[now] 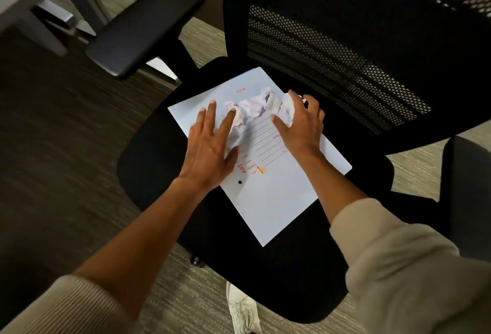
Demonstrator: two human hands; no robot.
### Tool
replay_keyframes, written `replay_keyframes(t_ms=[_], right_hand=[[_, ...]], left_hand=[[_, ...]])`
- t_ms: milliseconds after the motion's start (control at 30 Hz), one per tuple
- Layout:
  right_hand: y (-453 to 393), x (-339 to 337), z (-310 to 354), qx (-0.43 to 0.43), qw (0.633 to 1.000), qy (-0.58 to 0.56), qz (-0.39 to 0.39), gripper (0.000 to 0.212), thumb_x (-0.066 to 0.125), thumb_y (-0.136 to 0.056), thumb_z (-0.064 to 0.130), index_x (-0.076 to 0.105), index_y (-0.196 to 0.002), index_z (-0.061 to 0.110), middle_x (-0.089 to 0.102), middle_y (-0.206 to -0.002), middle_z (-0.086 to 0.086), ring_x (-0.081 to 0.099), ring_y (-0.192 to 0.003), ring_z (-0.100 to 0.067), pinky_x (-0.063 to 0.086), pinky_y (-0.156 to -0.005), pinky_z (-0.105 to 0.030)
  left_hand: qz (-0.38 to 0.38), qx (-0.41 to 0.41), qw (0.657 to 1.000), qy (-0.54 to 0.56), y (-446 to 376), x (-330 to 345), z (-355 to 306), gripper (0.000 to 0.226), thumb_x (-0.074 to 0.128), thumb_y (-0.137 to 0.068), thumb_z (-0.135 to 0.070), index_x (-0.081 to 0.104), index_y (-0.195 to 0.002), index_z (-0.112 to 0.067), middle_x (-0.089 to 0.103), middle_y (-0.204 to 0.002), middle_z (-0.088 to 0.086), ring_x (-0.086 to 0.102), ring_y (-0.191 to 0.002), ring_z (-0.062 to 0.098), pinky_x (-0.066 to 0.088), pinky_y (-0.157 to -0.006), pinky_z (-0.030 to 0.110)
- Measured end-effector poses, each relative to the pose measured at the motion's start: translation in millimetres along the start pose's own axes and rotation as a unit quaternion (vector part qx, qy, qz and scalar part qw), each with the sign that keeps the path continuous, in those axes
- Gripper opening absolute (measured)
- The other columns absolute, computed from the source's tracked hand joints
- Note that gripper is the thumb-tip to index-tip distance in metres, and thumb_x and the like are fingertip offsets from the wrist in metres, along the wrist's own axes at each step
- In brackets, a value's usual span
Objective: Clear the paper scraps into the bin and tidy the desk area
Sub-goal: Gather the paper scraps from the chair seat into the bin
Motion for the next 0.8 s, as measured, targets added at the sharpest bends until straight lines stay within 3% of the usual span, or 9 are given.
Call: replay_keyframes(t_ms=[133, 200, 333, 433, 500, 633, 733, 800], right_hand=[[4.4, 2.9, 0.0, -0.004, 0.999, 0.035, -0.035, 0.025, 0.063, -0.091, 0.029, 0.063, -0.115, 0.027, 0.049, -0.132, -0.001, 0.042, -0.118, -0.026, 0.036, -0.091, -0.041], [12.4, 4.0, -3.3, 0.000, 0.999, 0.028, -0.046, 0.017, 0.060, -0.093, 0.023, 0.065, -0.109, 0.024, 0.053, -0.126, 0.001, 0.044, -0.115, -0.024, 0.035, -0.089, -0.037], [35.8, 0.2, -4.8, -0.031, 0.995, -0.057, -0.072, 0.016, 0.056, -0.096, 0.012, 0.067, -0.107, 0.012, 0.058, -0.116, -0.007, 0.047, -0.105, -0.024, 0.047, -0.089, -0.036], [55.7, -0.7, -6.5, -0.037, 0.993, -0.092, -0.066, 0.016, 0.055, -0.097, 0.012, 0.066, -0.107, 0.009, 0.056, -0.116, -0.008, 0.047, -0.103, -0.020, 0.052, -0.085, -0.035], [67.4, -1.3, -7.9, -0.032, 0.992, -0.109, -0.059, 0.016, 0.057, -0.096, 0.012, 0.065, -0.110, 0.010, 0.054, -0.118, -0.006, 0.047, -0.106, -0.017, 0.054, -0.082, -0.028], [84.1, -6.5, -11.5, 0.004, 0.983, -0.171, -0.063, 0.017, 0.060, -0.095, 0.015, 0.063, -0.111, 0.013, 0.051, -0.118, -0.005, 0.053, -0.110, -0.017, 0.054, -0.083, -0.019], [93.1, -12.7, -9.4, 0.024, 0.970, -0.227, -0.081, 0.013, 0.063, -0.093, 0.015, 0.063, -0.106, 0.014, 0.050, -0.110, 0.000, 0.057, -0.101, -0.016, 0.047, -0.074, 0.000], [98.4, -14.9, -2.1, 0.029, 0.963, -0.252, -0.090, 0.011, 0.066, -0.091, 0.015, 0.064, -0.102, 0.014, 0.051, -0.105, 0.002, 0.058, -0.092, -0.009, 0.045, -0.070, 0.001]], left_hand=[[-0.012, -0.016, 1.000, -0.018, -18.4, 4.2, -8.7, 0.072, 0.058, -0.096, -0.021, 0.018, -0.156, -0.026, -0.002, -0.166, 0.014, 0.002, -0.153, 0.038, 0.021, -0.122, 0.055], [-0.015, -0.021, 0.999, -0.022, -26.1, 7.4, -12.7, 0.070, 0.057, -0.097, -0.018, 0.020, -0.155, -0.029, -0.002, -0.167, 0.013, 0.003, -0.153, 0.037, 0.019, -0.120, 0.054], [-0.005, -0.022, 0.999, -0.042, -39.3, 15.0, -16.3, 0.069, 0.062, -0.094, -0.020, 0.027, -0.152, -0.033, 0.008, -0.165, 0.011, 0.013, -0.150, 0.037, 0.022, -0.117, 0.052], [-0.011, -0.012, 0.998, -0.053, -40.8, 20.2, -19.0, 0.066, 0.072, -0.083, -0.011, 0.040, -0.139, -0.027, 0.029, -0.152, 0.012, 0.031, -0.132, 0.034, 0.036, -0.104, 0.043], [-0.014, -0.016, 0.999, -0.042, -37.6, 22.6, -20.4, 0.066, 0.074, -0.080, -0.009, 0.042, -0.135, -0.027, 0.032, -0.146, 0.010, 0.034, -0.121, 0.030, 0.043, -0.097, 0.038], [-0.019, -0.005, 1.000, -0.019, -26.5, 18.3, -22.3, 0.055, 0.070, -0.082, -0.001, 0.046, -0.127, -0.021, 0.036, -0.136, 0.011, 0.040, -0.112, 0.029, 0.050, -0.090, 0.038], [-0.030, -0.002, 1.000, 0.006, -13.4, 6.1, -17.1, 0.048, 0.064, -0.082, 0.004, 0.046, -0.121, -0.017, 0.038, -0.129, 0.011, 0.042, -0.105, 0.028, 0.056, -0.085, 0.038], [-0.047, -0.012, 0.999, 0.022, -0.8, -4.1, -8.7, 0.044, 0.057, -0.082, 0.009, 0.045, -0.116, -0.016, 0.039, -0.123, 0.009, 0.043, -0.102, 0.027, 0.057, -0.080, 0.037]])
Point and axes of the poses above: each hand's wrist, its own y-axis away from the middle knuckle, its own x-axis out of the palm, z = x × y, the point moved 6 cm from there along -y, towards the middle knuckle
